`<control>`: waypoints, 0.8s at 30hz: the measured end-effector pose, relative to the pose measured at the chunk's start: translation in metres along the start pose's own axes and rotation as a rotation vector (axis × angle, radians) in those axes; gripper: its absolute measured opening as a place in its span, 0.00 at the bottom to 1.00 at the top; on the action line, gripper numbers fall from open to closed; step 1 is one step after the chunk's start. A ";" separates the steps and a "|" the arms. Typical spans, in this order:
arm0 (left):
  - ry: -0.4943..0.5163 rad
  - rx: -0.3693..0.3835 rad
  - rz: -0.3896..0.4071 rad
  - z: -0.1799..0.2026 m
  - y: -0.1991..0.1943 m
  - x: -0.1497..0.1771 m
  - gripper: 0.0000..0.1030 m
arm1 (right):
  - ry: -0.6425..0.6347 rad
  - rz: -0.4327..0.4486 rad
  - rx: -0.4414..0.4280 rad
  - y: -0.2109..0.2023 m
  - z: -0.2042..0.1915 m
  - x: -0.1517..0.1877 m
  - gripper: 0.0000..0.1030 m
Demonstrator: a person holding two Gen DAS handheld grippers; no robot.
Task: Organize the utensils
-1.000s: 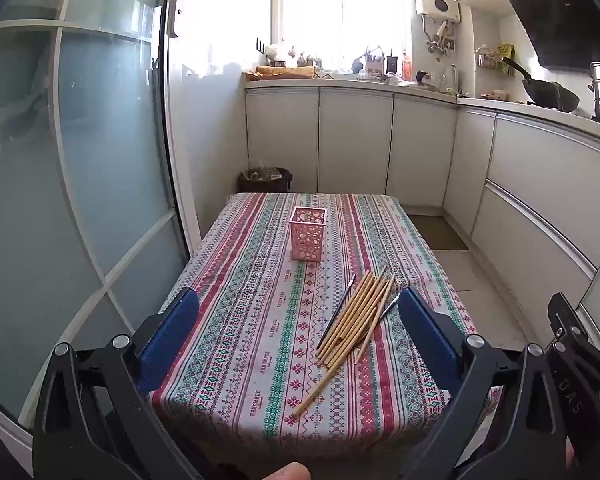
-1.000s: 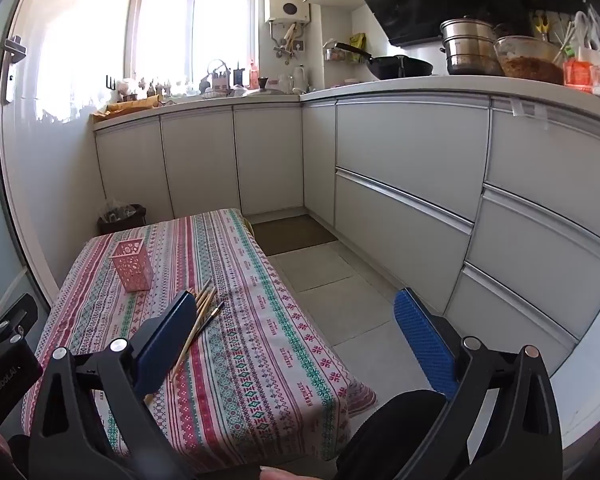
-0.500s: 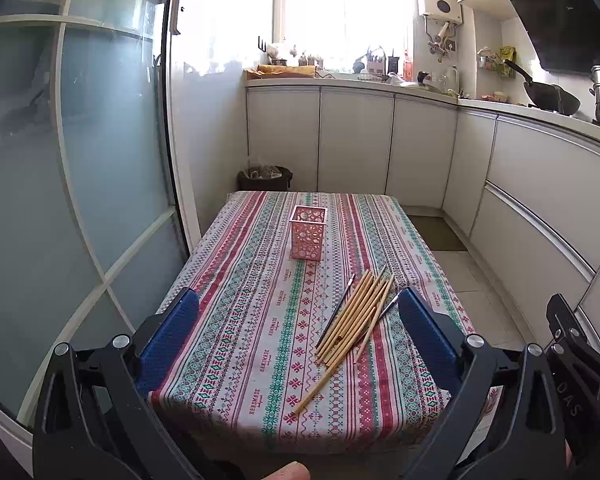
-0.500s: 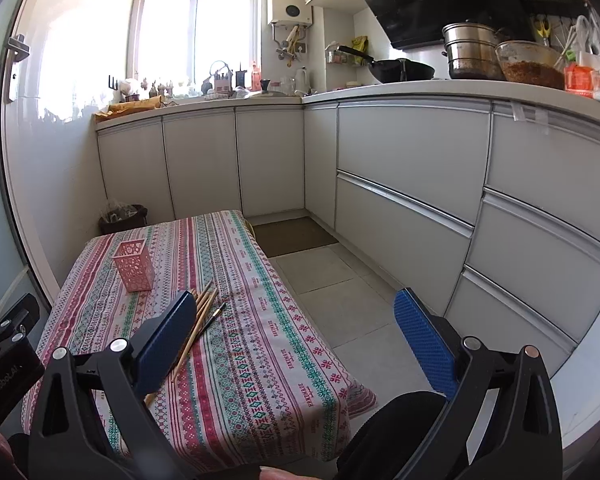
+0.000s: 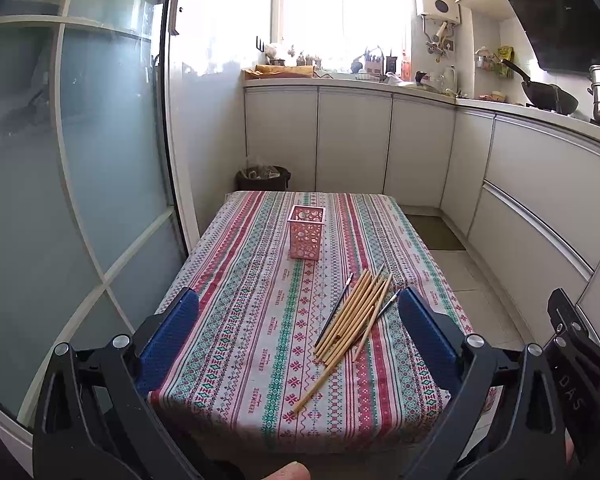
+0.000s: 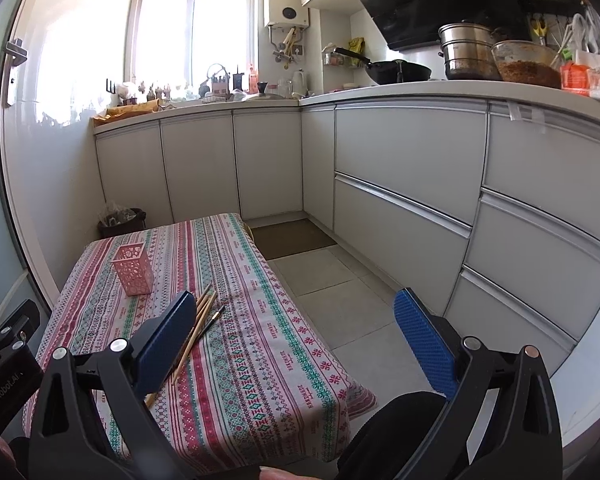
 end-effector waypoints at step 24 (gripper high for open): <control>-0.004 0.004 -0.020 0.000 0.006 0.004 0.93 | 0.004 -0.015 0.002 0.003 0.002 -0.001 0.94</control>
Point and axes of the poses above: each gripper's, at about its wrist camera, not at the fingertips, and y roughly the way its jaws point, z to its right, x to its underside, the point moved 1 cm from there along y, roughly the way its jaws point, and after that the axes turned 13 degrees about y, right-handed, at the moved point
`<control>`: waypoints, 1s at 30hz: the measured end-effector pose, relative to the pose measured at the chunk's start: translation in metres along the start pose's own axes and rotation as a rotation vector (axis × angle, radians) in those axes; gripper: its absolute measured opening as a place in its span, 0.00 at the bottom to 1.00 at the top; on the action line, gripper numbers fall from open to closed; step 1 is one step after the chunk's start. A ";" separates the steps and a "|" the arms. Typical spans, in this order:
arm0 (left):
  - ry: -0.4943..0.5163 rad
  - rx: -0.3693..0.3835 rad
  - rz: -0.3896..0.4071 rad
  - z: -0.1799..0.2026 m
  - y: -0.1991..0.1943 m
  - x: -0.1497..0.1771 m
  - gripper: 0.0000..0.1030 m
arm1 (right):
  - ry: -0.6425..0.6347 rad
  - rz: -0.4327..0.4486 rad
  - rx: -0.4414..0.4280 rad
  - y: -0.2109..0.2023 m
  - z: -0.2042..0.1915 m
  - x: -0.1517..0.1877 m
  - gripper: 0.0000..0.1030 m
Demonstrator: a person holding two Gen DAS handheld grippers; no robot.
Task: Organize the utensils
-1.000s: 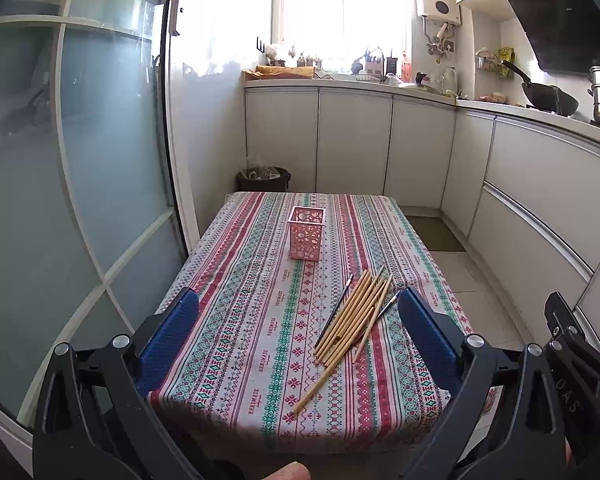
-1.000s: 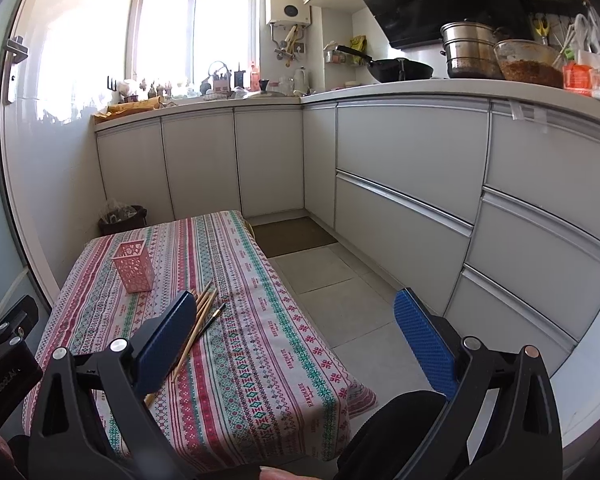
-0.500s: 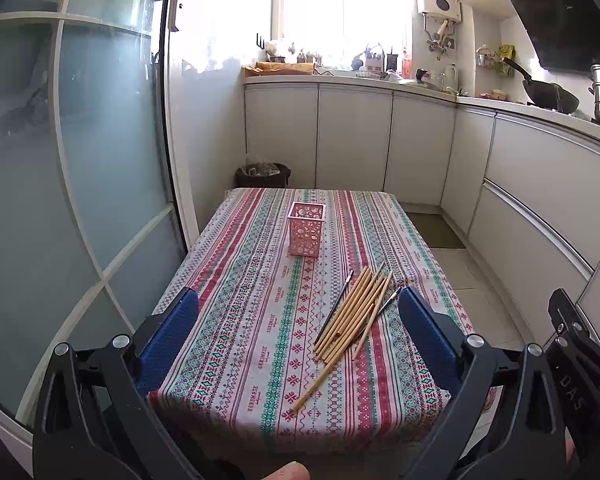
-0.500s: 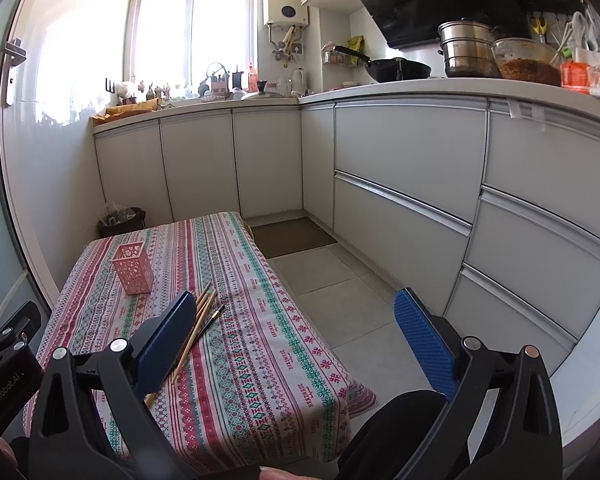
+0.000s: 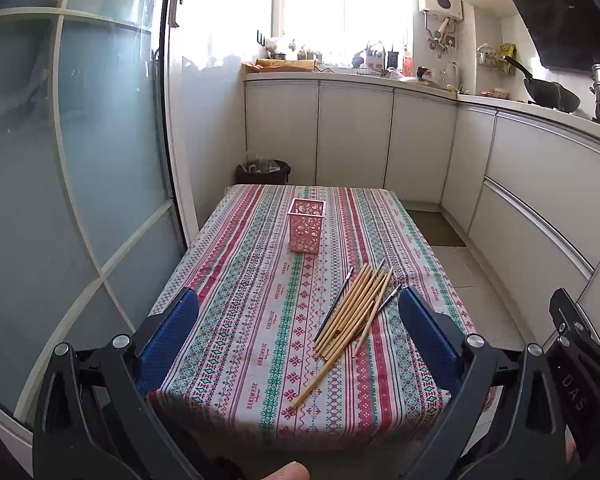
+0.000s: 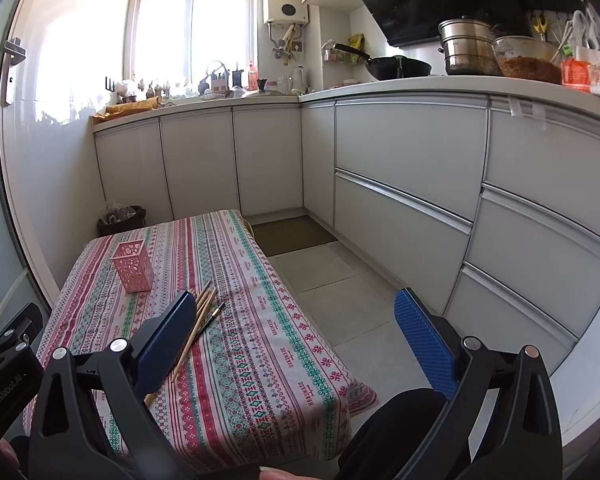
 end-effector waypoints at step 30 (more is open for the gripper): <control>-0.007 -0.004 0.000 -0.004 -0.001 -0.001 0.93 | 0.002 0.004 0.000 -0.001 -0.001 0.000 0.94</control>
Point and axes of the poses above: each gripper's, at about its wrist camera, not at the fingertips, and y roughly the way its jaws point, z to its right, x to its underside, the point moved 1 cm from there along y, roughly the way its jaws point, and after that the axes turned 13 degrees about y, right-handed, at the moved point
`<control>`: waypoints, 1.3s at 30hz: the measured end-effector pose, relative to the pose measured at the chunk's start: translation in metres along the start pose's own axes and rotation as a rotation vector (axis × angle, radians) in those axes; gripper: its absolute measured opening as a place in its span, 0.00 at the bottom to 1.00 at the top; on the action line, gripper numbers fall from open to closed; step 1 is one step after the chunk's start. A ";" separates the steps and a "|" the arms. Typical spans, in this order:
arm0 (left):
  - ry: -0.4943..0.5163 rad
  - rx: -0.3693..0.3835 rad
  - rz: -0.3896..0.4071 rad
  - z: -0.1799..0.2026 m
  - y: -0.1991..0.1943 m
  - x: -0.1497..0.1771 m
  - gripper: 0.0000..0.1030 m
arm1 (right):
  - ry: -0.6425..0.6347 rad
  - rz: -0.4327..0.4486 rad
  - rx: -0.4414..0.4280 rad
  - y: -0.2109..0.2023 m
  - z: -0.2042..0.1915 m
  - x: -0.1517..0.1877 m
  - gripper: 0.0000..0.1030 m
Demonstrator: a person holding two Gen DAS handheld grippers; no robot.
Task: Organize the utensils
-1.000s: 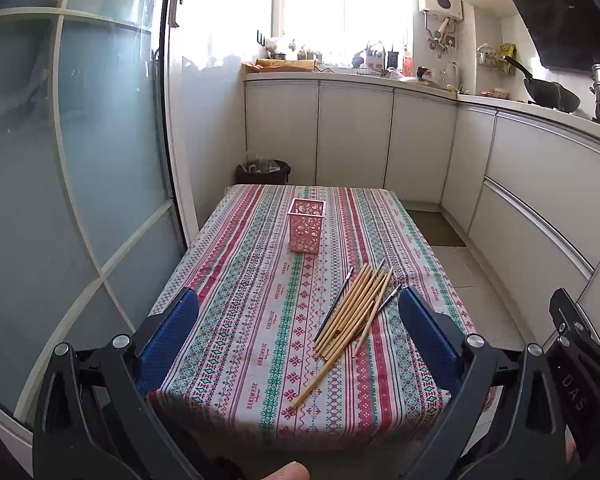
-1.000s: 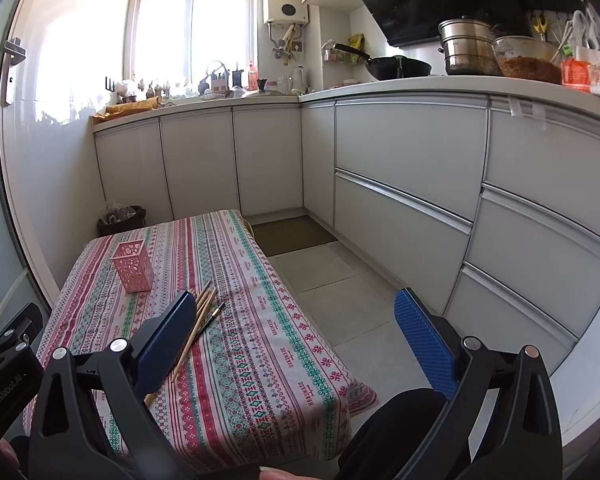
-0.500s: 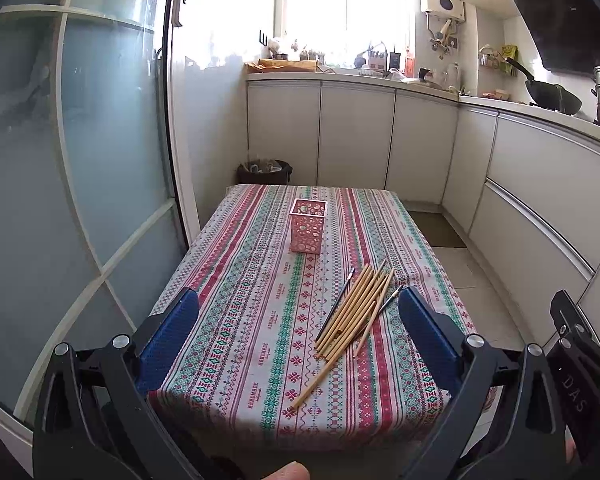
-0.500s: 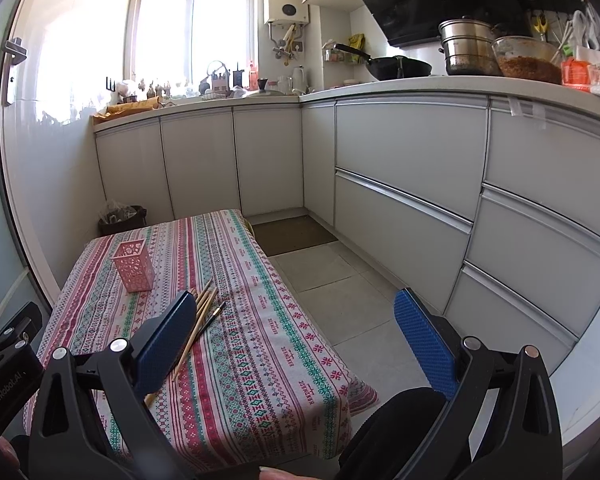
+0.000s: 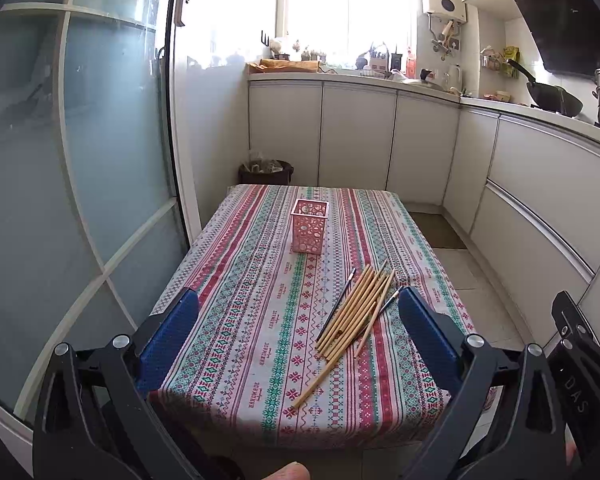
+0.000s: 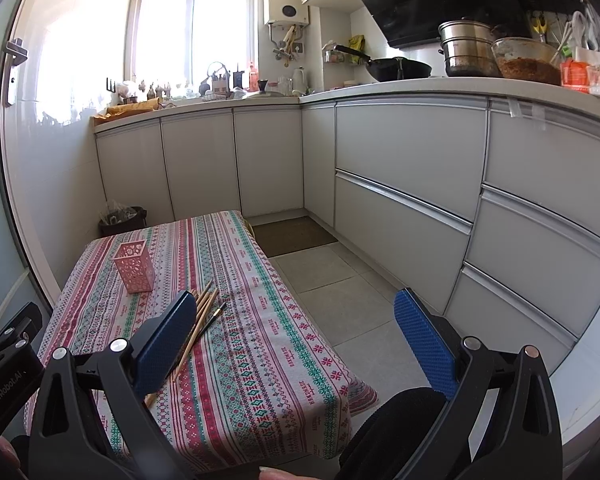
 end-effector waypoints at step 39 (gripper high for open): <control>0.158 0.349 -0.786 0.062 0.352 -0.040 0.82 | 0.376 -0.697 -0.113 0.302 -0.015 -0.052 0.94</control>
Point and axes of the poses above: each gripper's, at about its wrist camera, not at the fingertips, and y roughly the way its jaws point, z to its right, x to its underside, the point moved 1 cm from there along y, roughly the way its jaws point, and after that the axes turned 13 degrees about y, right-handed, at the moved point
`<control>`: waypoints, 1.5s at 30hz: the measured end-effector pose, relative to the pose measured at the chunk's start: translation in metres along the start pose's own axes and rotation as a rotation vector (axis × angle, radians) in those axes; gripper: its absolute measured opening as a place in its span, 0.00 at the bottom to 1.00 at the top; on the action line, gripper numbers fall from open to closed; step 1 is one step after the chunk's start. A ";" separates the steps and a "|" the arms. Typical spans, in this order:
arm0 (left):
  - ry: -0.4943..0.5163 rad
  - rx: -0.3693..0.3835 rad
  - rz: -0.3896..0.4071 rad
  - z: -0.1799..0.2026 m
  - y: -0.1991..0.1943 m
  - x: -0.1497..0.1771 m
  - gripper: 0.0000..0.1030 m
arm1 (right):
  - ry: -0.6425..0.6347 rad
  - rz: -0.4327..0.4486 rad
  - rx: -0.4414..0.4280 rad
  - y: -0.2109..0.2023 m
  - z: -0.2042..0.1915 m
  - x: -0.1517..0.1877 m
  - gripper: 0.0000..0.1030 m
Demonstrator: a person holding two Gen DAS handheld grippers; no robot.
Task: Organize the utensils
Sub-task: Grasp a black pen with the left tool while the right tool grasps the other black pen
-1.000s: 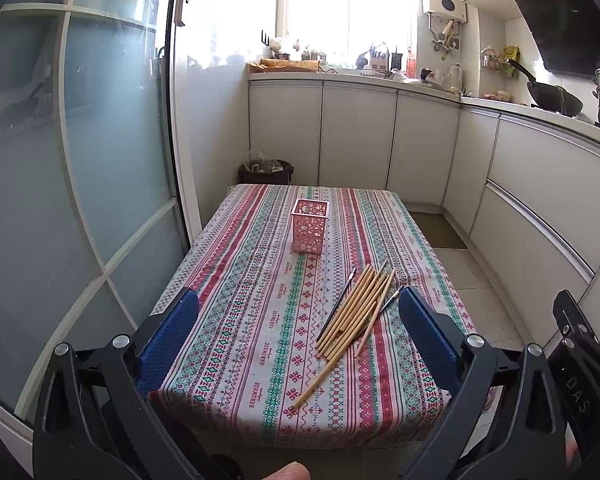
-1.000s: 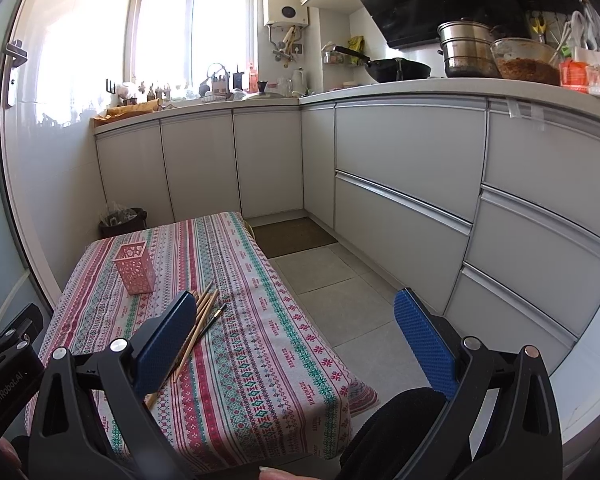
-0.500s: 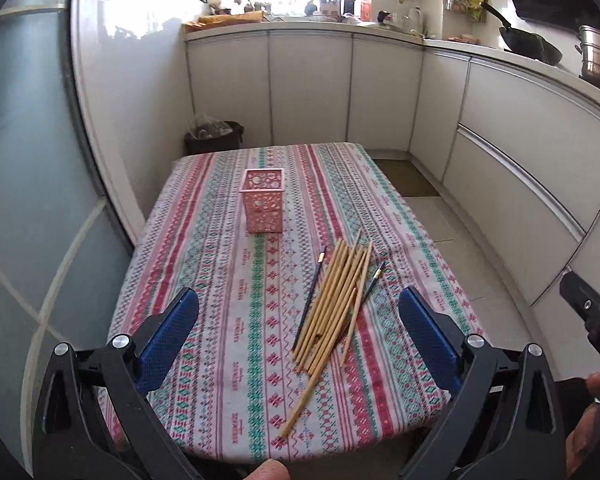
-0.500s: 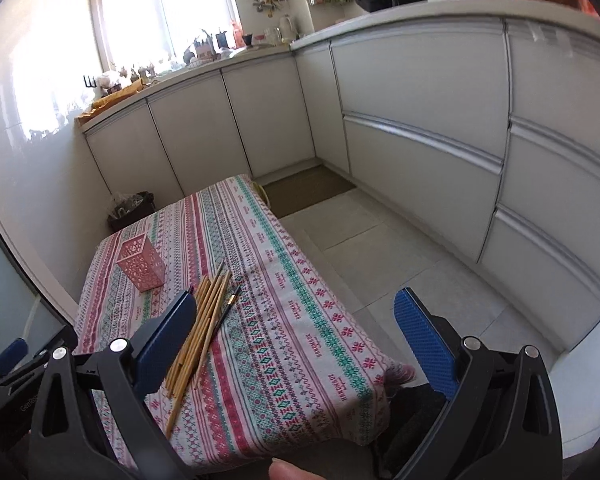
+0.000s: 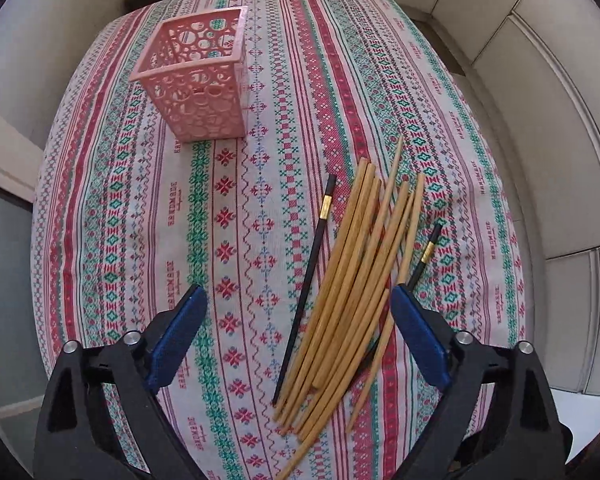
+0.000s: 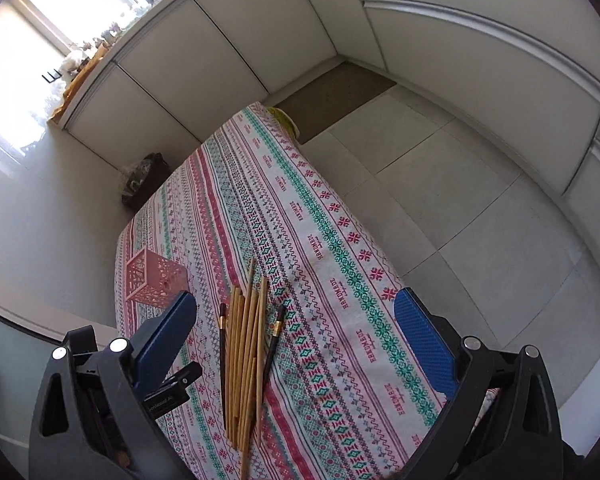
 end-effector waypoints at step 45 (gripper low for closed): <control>-0.100 0.047 0.343 -0.058 -0.039 0.053 0.06 | 0.090 -0.352 0.282 0.173 -0.016 0.045 0.48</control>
Point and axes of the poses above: each gripper's, at about its wrist camera, not at the fingertips, and y roughly the way its jaws point, z to its right, x to its underside, the point moved 1 cm from there along y, roughly the way its jaws point, and after that the axes turned 13 degrees about y, right-handed, at the moved point
